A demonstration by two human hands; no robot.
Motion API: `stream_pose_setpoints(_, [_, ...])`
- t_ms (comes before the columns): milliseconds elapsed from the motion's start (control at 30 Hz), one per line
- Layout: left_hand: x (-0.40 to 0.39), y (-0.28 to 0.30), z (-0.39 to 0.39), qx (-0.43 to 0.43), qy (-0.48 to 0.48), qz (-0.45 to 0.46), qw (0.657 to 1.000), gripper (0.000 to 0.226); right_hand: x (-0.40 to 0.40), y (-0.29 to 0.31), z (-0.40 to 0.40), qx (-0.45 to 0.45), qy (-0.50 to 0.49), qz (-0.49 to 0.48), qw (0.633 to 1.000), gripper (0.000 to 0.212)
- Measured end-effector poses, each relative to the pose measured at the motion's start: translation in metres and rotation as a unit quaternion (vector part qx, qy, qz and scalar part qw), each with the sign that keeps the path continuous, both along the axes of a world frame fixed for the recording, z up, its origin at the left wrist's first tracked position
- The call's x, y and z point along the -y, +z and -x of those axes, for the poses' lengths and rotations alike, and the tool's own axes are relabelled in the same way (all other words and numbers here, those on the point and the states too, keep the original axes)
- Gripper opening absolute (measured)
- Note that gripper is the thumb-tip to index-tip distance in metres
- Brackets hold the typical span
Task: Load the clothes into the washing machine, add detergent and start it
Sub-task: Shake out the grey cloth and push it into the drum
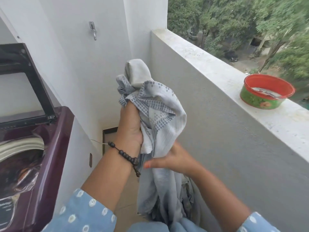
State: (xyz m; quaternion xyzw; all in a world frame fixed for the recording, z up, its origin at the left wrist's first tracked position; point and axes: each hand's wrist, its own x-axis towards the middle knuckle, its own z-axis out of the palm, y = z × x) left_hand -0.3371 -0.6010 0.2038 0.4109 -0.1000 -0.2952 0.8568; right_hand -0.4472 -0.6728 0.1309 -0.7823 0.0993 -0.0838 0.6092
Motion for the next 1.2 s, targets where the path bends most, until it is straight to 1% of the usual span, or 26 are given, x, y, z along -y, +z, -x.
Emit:
stream_pose_setpoints(67, [0.005,0.002,0.012,-0.015,0.028,0.013,0.999,0.024,-0.010,-0.005,-0.007,0.040,-0.056,-0.046,0.997,0.054])
stream_pose_setpoints(100, [0.005,0.004,0.014,-0.024,0.047,0.016,0.998,0.023,-0.009,-0.005,-0.009,0.052,-0.095,-0.067,0.992,0.044])
stream_pose_setpoints(167, [-0.002,0.008,0.013,-0.032,0.052,0.002,0.998,0.035,0.000,-0.004,-0.012,0.061,-0.125,-0.096,0.986,0.044])
stream_pose_setpoints(200, [-0.009,0.010,0.009,-0.032,0.042,-0.025,0.998,0.042,0.007,-0.002,-0.014,0.059,-0.118,-0.084,0.988,0.041])
stream_pose_setpoints(267, [-0.027,0.007,-0.005,-0.007,0.028,-0.085,0.996,0.044,0.021,0.001,-0.014,0.038,-0.116,0.001,0.992,0.027])
stream_pose_setpoints(300, [-0.037,0.005,-0.011,0.018,0.037,-0.115,0.992,0.043,0.028,0.002,-0.014,0.028,-0.119,0.047,0.991,0.023])
stream_pose_setpoints(333, [-0.047,0.002,-0.017,0.046,0.057,-0.155,0.985,0.051,0.037,0.004,-0.013,0.015,-0.123,0.093,0.988,0.025])
stream_pose_setpoints(367, [-0.058,0.000,-0.023,0.085,0.081,-0.206,0.971,0.065,0.046,0.006,-0.012,0.002,-0.127,0.145,0.981,0.028])
stream_pose_setpoints(400, [-0.068,-0.001,-0.026,0.138,0.095,-0.263,0.950,0.080,0.053,0.009,-0.011,-0.013,-0.124,0.200,0.972,0.027])
stream_pose_setpoints(433, [-0.076,0.000,-0.027,0.197,0.089,-0.312,0.925,0.095,0.058,0.014,-0.011,-0.026,-0.115,0.246,0.962,0.019])
stream_pose_setpoints(467, [-0.082,0.002,-0.026,0.255,0.062,-0.344,0.901,0.105,0.063,0.018,-0.011,-0.046,-0.109,0.288,0.950,0.009])
stream_pose_setpoints(500, [-0.086,0.004,-0.024,0.305,0.027,-0.369,0.878,0.111,0.066,0.021,-0.012,-0.067,-0.106,0.327,0.937,0.006])
stream_pose_setpoints(533, [-0.087,0.008,-0.020,0.352,-0.006,-0.391,0.851,0.115,0.067,0.024,-0.013,-0.086,-0.104,0.363,0.922,0.010])
stream_pose_setpoints(567, [-0.085,0.012,-0.015,0.406,-0.031,-0.414,0.814,0.119,0.067,0.027,-0.015,-0.097,-0.098,0.397,0.908,0.013])
stream_pose_setpoints(600, [-0.079,0.015,-0.009,0.463,-0.049,-0.441,0.767,0.124,0.066,0.030,-0.017,-0.101,-0.086,0.423,0.896,0.015])
stream_pose_setpoints(667, [-0.060,0.019,0.003,0.556,-0.077,-0.504,0.656,0.134,0.060,0.038,-0.020,-0.089,-0.042,0.455,0.885,0.015])
stream_pose_setpoints(733, [-0.037,0.017,0.015,0.609,-0.114,-0.567,0.543,0.143,0.052,0.046,-0.021,-0.073,0.009,0.463,0.883,0.016])
stream_pose_setpoints(767, [-0.028,0.012,0.018,0.618,-0.133,-0.588,0.505,0.145,0.050,0.051,-0.020,-0.066,0.025,0.461,0.885,0.017])
stream_pose_setpoints(800, [-0.020,0.008,0.021,0.612,-0.149,-0.598,0.496,0.145,0.050,0.056,-0.019,-0.053,0.033,0.455,0.888,0.025])
stream_pose_setpoints(833, [-0.016,0.006,0.023,0.595,-0.158,-0.596,0.515,0.143,0.051,0.062,-0.017,-0.038,0.035,0.444,0.895,0.041])
stream_pose_setpoints(867, [-0.013,0.004,0.024,0.574,-0.156,-0.581,0.555,0.139,0.054,0.067,-0.014,-0.021,0.034,0.426,0.904,0.051])
stream_pose_setpoints(933, [-0.011,0.003,0.024,0.550,-0.114,-0.529,0.637,0.126,0.061,0.076,-0.007,0.024,0.029,0.370,0.928,0.052])
stream_pose_setpoints(1000, [-0.009,0.005,0.023,0.534,-0.045,-0.454,0.712,0.111,0.066,0.079,0.000,0.064,0.028,0.291,0.954,0.053])
stream_pose_setpoints(1033, [-0.008,0.006,0.022,0.517,-0.018,-0.416,0.748,0.105,0.070,0.077,0.003,0.079,0.028,0.243,0.966,0.057])
stream_pose_setpoints(1133, [-0.004,0.009,0.018,0.453,0.019,-0.311,0.835,0.094,0.082,0.058,0.011,0.073,0.047,0.068,0.994,0.085])
stream_pose_setpoints(1200, [0.000,0.012,0.016,0.399,0.035,-0.232,0.887,0.088,0.089,0.038,0.017,0.044,0.077,-0.012,0.996,0.104])
